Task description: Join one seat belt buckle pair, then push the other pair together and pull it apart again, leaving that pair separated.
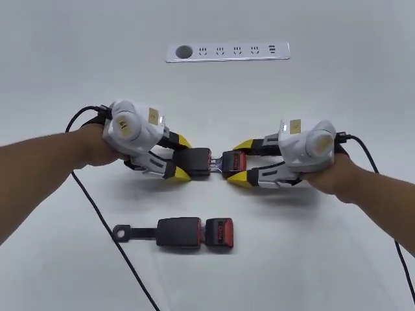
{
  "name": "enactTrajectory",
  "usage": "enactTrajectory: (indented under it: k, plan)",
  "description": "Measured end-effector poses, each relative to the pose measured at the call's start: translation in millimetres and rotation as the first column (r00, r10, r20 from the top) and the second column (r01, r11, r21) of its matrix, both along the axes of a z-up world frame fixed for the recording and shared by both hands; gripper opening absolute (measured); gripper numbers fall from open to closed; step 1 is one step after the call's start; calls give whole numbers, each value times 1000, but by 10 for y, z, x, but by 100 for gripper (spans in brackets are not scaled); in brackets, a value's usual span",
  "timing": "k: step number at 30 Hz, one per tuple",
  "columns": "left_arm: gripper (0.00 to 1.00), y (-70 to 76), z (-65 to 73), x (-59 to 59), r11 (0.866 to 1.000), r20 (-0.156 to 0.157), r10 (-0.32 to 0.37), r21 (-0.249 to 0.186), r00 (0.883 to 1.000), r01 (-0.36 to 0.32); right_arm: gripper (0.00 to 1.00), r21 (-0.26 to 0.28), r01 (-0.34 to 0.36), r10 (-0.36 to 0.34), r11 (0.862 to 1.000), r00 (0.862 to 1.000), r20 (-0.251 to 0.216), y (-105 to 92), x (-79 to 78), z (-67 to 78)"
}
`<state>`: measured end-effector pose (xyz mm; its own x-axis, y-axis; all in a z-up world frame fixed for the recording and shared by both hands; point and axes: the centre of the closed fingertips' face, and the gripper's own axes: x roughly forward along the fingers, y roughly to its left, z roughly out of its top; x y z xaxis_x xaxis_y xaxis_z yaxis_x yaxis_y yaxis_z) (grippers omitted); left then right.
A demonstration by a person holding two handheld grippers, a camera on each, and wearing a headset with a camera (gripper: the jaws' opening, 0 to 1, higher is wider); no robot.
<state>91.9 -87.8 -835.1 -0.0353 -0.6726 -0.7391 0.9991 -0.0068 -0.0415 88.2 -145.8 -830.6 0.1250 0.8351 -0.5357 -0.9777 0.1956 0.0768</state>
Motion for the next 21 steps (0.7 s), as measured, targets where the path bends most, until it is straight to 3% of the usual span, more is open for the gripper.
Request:
enactTrajectory:
  k: [10, 21]
  plan:
    - [33, 5, -4, -9, 1000, 0, -4, 13, 1000, 4, 35, -9, 11, -11, 1000, 1000, 1, 130, 9, -8]
    - [33, 8, -1, -11, 1000, -3, 7, 7, 1000, -7, 34, -31, 31, -32, 999, 999, -9, 134, 51, -54]
